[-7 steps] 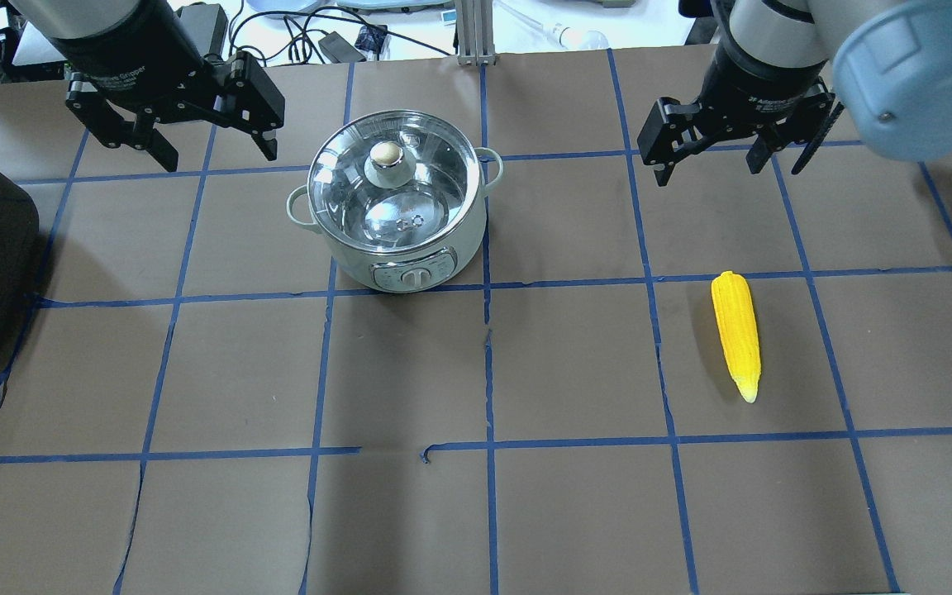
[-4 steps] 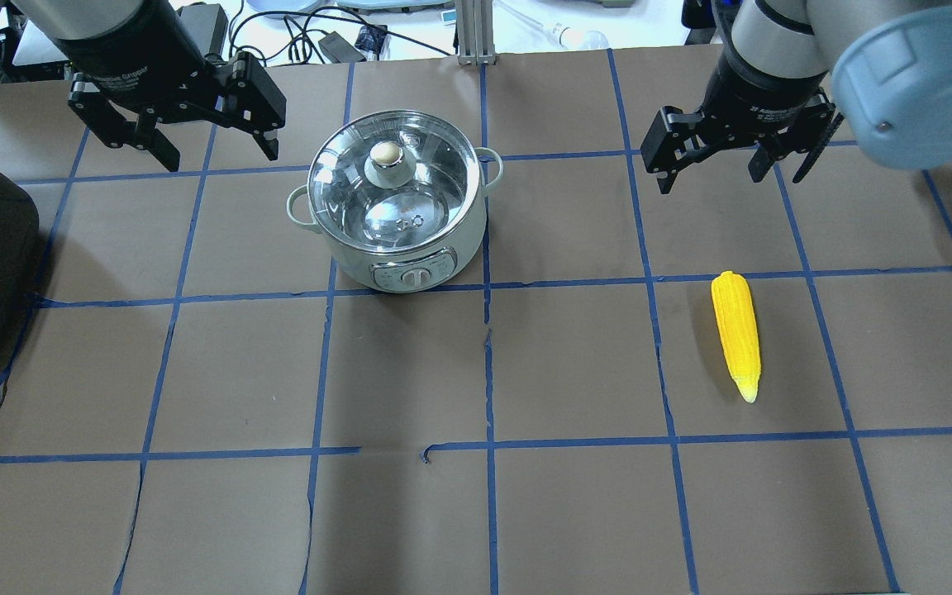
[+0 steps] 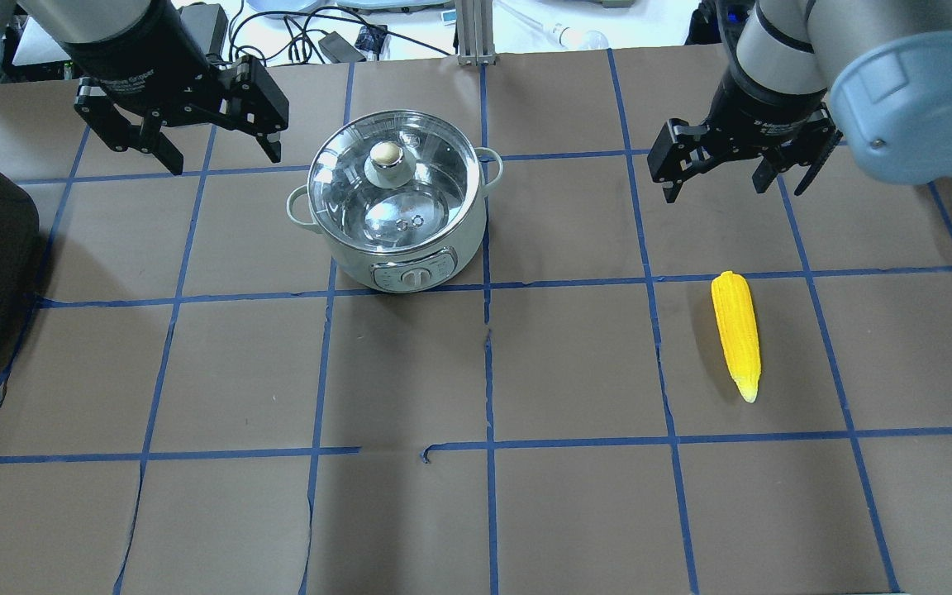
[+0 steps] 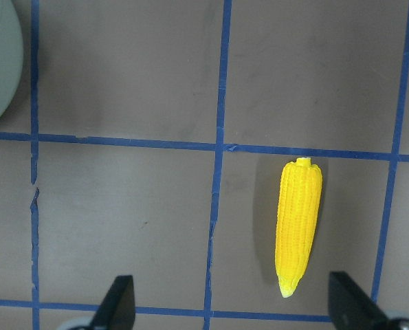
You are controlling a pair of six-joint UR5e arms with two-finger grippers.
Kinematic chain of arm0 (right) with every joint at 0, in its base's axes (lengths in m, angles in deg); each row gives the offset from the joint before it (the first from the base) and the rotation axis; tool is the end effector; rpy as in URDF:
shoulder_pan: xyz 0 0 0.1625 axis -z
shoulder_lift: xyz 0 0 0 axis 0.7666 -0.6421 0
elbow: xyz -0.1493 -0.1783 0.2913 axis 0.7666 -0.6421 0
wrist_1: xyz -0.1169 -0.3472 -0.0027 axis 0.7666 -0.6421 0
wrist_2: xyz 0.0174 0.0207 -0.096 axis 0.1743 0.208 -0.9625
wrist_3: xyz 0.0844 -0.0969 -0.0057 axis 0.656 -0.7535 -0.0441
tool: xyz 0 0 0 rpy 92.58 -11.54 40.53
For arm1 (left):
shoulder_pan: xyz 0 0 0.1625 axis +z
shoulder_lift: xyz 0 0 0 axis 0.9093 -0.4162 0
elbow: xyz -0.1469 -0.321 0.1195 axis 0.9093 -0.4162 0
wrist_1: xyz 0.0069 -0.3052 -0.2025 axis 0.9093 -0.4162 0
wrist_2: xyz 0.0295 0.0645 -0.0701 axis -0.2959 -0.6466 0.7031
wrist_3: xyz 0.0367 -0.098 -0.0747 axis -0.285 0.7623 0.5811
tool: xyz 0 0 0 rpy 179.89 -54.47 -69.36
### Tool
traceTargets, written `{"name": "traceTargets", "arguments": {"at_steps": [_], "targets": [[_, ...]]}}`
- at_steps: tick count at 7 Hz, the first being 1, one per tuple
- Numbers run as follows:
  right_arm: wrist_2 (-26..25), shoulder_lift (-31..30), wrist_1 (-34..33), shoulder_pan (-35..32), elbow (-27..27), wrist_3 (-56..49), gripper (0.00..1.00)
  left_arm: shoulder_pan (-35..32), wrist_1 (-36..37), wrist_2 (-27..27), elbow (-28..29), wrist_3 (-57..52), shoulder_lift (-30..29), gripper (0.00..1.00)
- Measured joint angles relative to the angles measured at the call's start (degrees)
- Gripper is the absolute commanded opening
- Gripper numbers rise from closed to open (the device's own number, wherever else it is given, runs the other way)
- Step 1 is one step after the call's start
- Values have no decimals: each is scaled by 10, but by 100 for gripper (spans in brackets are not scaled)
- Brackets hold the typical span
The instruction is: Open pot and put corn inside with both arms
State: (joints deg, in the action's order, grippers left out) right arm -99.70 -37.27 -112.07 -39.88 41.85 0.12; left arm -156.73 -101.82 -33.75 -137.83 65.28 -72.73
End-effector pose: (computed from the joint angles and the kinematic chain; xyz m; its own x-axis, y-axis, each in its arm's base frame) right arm 0.1321 -0.4524 0.3797 -0.9978 -0.0662 0.0082 -0.0664 0.9973 -0.0300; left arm -0.1471 -0.4517 0.4466 -0.9969 -0.0732 0.0301 -0.0746 0.9960 -0.0487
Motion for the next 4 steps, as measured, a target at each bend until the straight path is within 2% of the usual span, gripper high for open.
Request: {"name": "traceTargets", "arguments": {"at_steps": [2,4], "targets": [[-1,0,-14,6,12,-4,100,0,6,-3,6,4,-24,100],[-1,4,-32,21,30,-5,100,-9,58,-2,9,20,-75,100]]}}
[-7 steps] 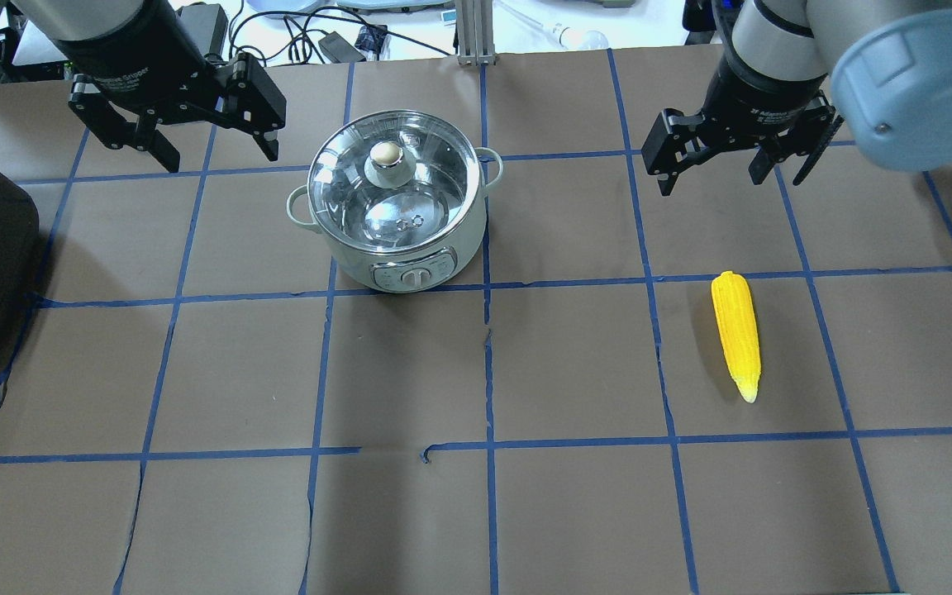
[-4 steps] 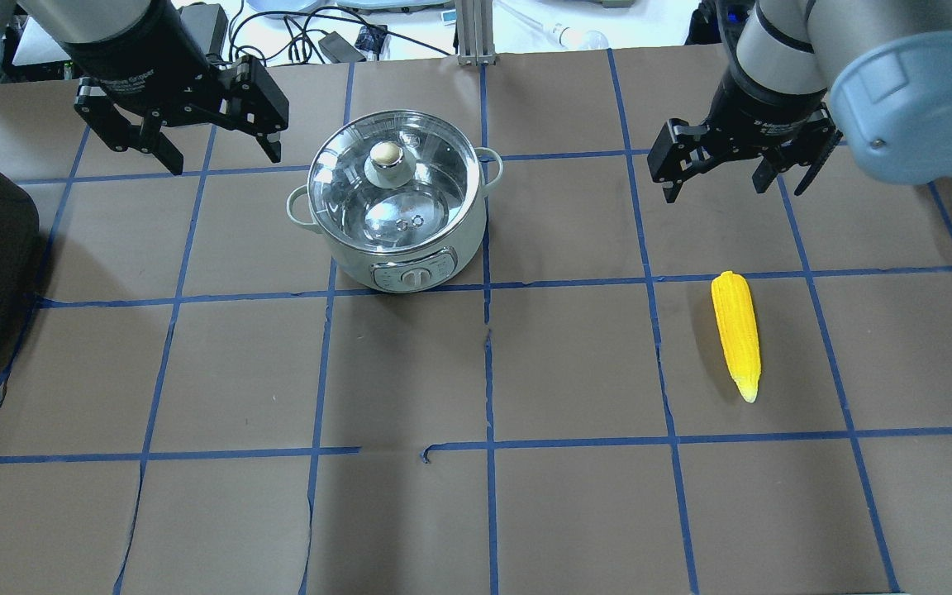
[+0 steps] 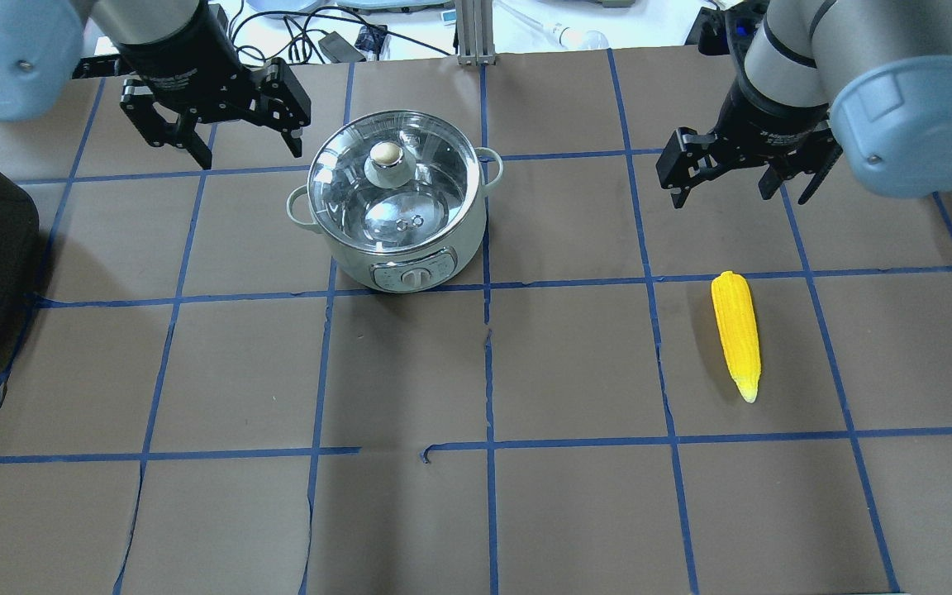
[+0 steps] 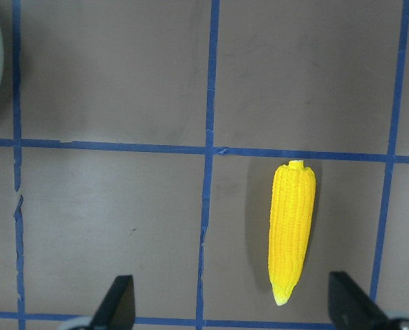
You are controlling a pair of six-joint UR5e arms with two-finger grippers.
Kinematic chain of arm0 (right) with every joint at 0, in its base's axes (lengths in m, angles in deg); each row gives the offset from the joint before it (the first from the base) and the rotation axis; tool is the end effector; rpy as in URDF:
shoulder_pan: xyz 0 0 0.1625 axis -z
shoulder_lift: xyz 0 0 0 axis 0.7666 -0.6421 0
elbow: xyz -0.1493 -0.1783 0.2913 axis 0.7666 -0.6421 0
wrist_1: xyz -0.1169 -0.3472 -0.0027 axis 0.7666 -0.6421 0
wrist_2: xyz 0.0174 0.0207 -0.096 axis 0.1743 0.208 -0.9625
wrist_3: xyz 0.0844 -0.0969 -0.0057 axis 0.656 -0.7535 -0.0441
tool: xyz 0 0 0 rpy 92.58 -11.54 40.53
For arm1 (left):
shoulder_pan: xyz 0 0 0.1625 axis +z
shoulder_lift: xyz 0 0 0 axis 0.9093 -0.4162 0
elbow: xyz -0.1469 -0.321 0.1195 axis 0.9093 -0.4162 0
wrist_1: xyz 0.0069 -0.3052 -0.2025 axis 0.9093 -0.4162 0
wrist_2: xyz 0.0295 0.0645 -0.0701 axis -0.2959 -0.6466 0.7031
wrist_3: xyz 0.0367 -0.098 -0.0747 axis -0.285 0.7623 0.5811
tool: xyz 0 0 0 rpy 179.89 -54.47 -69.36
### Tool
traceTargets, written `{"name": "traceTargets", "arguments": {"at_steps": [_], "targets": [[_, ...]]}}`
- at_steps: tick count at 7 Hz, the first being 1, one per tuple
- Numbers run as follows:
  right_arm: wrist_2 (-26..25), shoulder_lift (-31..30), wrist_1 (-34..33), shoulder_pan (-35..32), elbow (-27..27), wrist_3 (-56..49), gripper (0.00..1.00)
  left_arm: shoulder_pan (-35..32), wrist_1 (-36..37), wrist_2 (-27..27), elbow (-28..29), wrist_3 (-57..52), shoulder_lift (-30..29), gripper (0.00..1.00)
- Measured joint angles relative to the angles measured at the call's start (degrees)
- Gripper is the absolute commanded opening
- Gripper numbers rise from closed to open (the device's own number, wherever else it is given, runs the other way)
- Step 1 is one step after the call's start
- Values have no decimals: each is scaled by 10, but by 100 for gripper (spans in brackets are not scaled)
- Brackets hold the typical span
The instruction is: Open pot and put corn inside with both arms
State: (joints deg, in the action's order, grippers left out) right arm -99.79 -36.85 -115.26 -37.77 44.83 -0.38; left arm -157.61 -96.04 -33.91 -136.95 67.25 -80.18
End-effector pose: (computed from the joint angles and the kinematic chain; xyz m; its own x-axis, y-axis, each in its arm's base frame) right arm 0.1151 -0.4568 0.3591 -0.9992 -0.0382 0.0097 -0.0384 0.9989 -0.0262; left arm -0.1555 -0.4976 0.4017 -0.9953 -0.0927 0.0272 -0.0936 0.9950 -0.0344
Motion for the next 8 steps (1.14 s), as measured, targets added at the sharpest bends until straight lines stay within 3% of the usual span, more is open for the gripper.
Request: {"name": "traceTargets", "arguments": {"at_steps": [2,4,6,8], "targets": [[3,18,-77,51,68,-22,100,-29,97,0,1,24,-68,100],[3,61,-235,78,155,-49,100,-53,174,-1,3,46,-123,100],[2,113,-316,82,188,-56,100,-63,202,-5,8,54,-150,100],[-3,141,-345,84,195,-67,100,-70,213,-6,9,56,-166,97]]}}
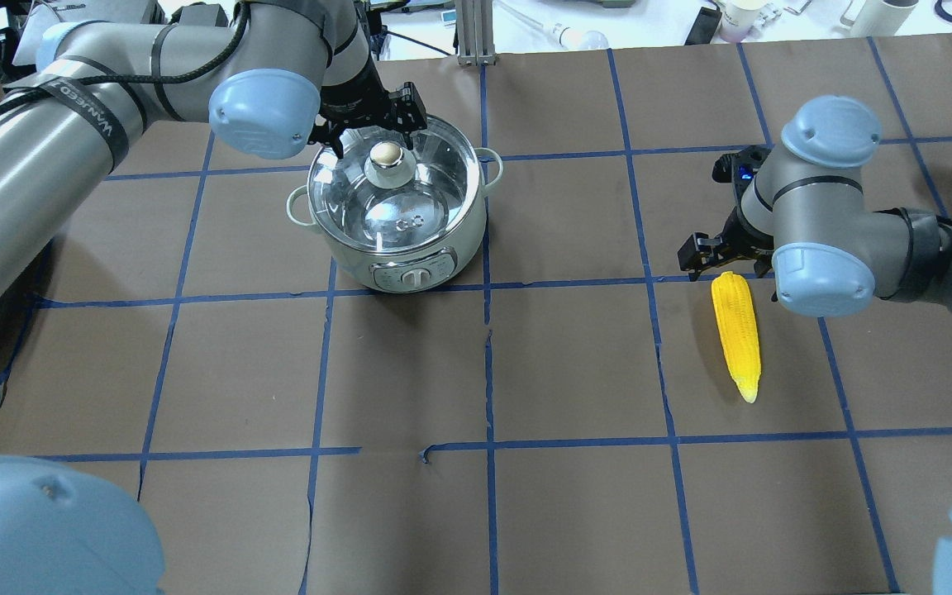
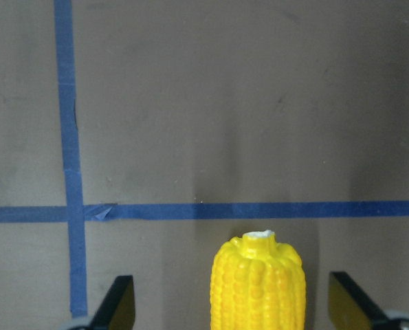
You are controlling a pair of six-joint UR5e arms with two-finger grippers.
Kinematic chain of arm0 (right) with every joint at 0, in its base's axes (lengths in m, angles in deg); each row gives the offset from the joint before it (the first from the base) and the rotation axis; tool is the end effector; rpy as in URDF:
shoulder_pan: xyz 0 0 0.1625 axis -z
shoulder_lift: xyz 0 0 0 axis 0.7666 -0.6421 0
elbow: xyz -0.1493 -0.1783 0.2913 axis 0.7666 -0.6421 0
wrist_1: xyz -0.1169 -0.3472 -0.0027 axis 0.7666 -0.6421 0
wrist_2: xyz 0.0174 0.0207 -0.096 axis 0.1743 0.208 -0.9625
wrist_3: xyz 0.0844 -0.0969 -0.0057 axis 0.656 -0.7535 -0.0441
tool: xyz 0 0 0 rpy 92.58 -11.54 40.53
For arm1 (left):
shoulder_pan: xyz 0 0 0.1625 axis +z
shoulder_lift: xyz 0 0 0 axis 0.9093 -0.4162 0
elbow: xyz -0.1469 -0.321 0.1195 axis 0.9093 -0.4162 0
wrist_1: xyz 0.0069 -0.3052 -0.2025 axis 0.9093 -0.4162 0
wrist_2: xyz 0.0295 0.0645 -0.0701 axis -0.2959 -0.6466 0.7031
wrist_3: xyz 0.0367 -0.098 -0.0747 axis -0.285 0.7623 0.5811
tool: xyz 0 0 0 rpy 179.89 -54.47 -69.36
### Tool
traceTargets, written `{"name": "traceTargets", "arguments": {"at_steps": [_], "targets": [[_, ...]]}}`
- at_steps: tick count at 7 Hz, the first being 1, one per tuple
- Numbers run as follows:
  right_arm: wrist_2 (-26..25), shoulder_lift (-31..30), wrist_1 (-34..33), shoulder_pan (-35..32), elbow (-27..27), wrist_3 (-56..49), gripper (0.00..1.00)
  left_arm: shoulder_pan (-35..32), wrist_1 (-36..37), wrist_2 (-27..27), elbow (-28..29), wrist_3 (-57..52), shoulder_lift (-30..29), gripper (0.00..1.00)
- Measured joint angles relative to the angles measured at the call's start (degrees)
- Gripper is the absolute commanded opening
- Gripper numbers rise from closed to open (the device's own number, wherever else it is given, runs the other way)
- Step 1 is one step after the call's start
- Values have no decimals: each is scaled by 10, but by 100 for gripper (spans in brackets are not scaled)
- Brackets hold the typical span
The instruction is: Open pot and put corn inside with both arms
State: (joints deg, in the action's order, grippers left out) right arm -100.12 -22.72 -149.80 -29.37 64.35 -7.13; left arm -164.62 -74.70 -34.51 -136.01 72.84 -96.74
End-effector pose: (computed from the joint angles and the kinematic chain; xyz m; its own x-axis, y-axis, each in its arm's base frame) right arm 0.0449 -0.4767 0.1681 -0.9997 -0.0089 0.0214 -0.0097 0.9992 -0.0390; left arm -0.2299 -0.5745 0.2893 -0.9970 -0.0652 0.0427 -0.0703 0.9889 -0.1308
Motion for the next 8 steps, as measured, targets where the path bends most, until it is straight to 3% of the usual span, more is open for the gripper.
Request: {"name": "traceTargets", "arguments": {"at_steps": [1,2,3,4,5,8], "targets": [[-2,3,-1,5,9,-11,100,-6,2,-1,0,0,-5,89],[-2,2,-3,12,26,-18,100,-10,2,-1,-1,0,-9,68],[-1,2,-4,18,40,-22,100,-12,2,-1,-1,0,-10,45],[-1,1,-3,21,47,-28,99,-13,1,-5,-1,-2,-10,12],[-2,1,-3,23,50,-33,88,-14,-2,-12,-1,-4,-9,0],[-2,0,-2,23,51,-36,38,-14,-9,-19,7,-9,7,0]]}}
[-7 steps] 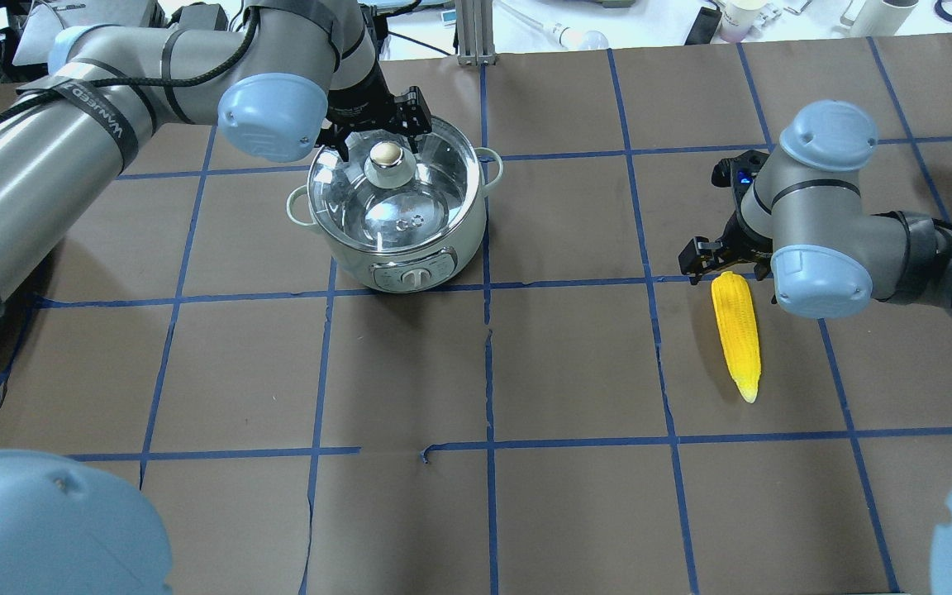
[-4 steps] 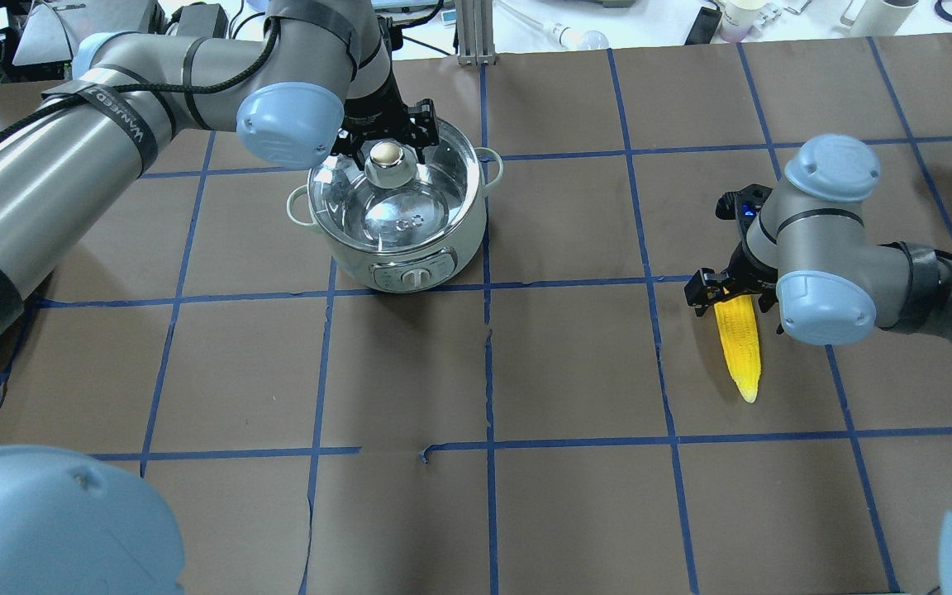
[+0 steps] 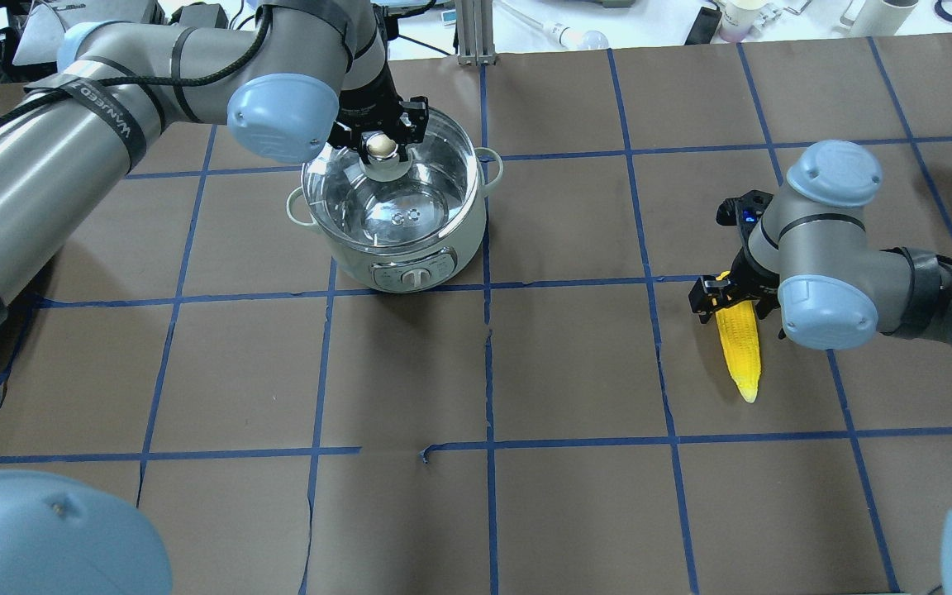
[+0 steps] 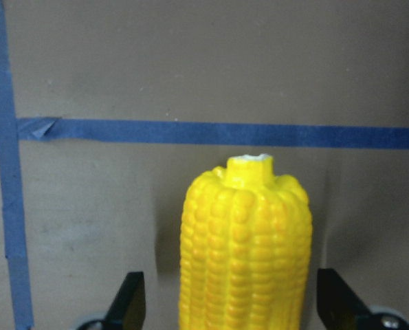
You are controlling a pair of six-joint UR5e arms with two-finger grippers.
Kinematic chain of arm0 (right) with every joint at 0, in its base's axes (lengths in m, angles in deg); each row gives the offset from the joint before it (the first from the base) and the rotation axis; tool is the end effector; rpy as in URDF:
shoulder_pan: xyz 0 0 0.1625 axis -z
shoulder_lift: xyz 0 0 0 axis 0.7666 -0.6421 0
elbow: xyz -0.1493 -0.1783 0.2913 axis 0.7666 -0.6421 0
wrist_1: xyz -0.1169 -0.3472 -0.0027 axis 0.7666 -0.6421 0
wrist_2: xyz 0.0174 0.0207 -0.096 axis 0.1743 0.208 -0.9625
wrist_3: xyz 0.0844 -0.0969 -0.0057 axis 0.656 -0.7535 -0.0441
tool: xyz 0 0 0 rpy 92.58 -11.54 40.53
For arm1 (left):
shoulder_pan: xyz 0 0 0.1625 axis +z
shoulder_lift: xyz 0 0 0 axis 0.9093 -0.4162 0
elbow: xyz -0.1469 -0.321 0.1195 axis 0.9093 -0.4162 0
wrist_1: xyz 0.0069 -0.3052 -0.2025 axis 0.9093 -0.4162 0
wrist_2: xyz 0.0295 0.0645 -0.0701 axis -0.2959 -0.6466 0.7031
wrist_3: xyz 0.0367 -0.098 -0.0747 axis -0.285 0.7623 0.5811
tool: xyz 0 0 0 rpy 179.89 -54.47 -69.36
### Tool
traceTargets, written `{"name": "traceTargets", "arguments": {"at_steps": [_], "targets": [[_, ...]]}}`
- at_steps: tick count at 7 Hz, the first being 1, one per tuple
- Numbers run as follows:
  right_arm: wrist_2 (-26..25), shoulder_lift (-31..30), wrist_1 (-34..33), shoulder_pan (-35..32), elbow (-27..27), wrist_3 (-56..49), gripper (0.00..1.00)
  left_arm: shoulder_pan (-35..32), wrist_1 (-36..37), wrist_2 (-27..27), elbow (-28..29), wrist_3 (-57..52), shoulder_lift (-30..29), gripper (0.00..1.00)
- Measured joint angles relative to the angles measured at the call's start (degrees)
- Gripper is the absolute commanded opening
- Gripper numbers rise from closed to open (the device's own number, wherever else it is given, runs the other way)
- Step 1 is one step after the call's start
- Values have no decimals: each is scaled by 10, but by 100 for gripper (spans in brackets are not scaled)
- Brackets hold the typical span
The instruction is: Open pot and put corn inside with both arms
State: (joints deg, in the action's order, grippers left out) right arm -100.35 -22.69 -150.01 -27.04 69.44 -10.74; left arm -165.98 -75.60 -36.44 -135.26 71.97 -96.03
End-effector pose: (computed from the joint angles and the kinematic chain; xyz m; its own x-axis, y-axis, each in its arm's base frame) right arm 0.0322 -0.4466 0.1378 -0.9995 -0.0324 0.0059 -0.0321 0.9984 0.0463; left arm -0.2390 -0.5690 0.3008 -0.9995 -0.0308 0.0102 -0.0320 0.9885 -0.1479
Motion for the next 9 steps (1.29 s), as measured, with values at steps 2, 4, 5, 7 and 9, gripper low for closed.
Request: {"name": "traceTargets", "arguments": {"at_steps": [2,4,5,7,9], "targets": [[0,-2,3,-1,-4,2,32,22,-59,-12,52,-45,7,0],[2,-9,11,-3,-28,2,32,96,-115,-18,84,-151,10,0],[11,-14,34,-8,-55,5,32,144,-126,-19,79,-223,12,0],[36,-17,127,-48,-168,19,32,244,-119,-16,16,-346,24,0],[43,7,239,-127,-324,106,33,296,-27,-10,-96,-408,39,0]]}}
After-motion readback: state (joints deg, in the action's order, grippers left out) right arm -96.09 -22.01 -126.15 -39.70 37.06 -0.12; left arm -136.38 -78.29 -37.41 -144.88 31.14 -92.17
